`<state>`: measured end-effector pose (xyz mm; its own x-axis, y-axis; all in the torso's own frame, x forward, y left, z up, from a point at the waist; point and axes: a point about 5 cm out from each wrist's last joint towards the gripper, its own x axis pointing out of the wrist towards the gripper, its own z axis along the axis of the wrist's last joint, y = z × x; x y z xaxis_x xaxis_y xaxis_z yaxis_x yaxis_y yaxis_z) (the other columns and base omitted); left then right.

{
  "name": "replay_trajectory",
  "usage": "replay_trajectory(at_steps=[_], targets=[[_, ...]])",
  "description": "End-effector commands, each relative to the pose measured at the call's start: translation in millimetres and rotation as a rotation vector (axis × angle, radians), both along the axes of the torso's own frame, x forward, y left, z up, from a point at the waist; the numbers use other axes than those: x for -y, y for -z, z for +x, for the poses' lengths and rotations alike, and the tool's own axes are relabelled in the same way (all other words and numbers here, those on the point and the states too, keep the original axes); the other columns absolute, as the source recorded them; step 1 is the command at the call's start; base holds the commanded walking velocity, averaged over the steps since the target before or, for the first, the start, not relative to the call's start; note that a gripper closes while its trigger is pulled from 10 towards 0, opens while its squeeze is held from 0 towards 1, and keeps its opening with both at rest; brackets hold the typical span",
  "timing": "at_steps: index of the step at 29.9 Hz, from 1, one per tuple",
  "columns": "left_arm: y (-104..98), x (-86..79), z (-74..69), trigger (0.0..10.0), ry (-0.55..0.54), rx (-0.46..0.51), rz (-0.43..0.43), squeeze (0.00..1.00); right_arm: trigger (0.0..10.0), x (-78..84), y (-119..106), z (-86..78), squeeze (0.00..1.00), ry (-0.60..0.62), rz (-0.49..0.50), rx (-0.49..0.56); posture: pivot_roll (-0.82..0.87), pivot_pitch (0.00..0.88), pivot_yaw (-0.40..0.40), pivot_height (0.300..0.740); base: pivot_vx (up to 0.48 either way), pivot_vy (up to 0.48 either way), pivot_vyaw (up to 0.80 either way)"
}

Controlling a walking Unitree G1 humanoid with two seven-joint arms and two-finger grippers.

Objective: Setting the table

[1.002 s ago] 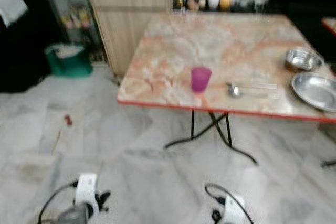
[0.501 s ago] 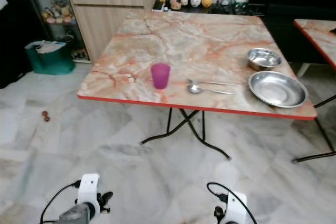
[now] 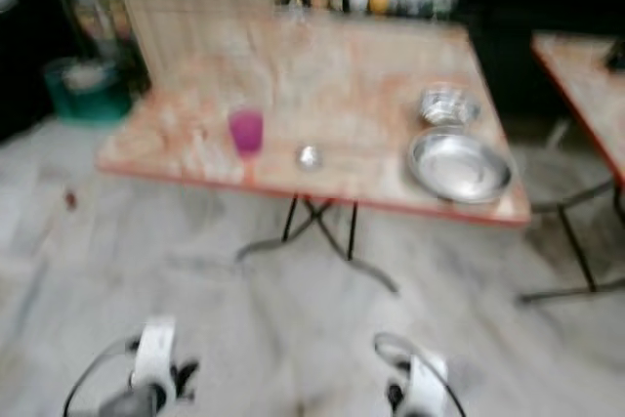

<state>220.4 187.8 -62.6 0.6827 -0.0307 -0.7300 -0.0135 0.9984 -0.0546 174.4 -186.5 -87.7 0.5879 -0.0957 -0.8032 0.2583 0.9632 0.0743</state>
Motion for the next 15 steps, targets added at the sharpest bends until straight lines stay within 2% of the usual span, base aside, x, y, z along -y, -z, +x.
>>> replay_trajectory(at_steps=[1, 15], targets=[[2.1, 6.2, -1.9, 10.0, 0.018, -0.012, -0.006, 0.00, 10.0, 8.4, -0.3, -1.6, 0.00, 0.006, -0.019, -0.006, 0.03, 0.000, -0.033, 0.740, 0.000, -0.334, 0.00], [3.8, 5.7, -4.9, 10.0, 0.020, -0.021, -0.003, 0.00, 10.0, 8.7, -0.7, -0.9, 0.00, 0.001, -0.017, -0.004, 0.04, 0.000, -0.036, 0.740, 0.000, -0.334, 0.00]])
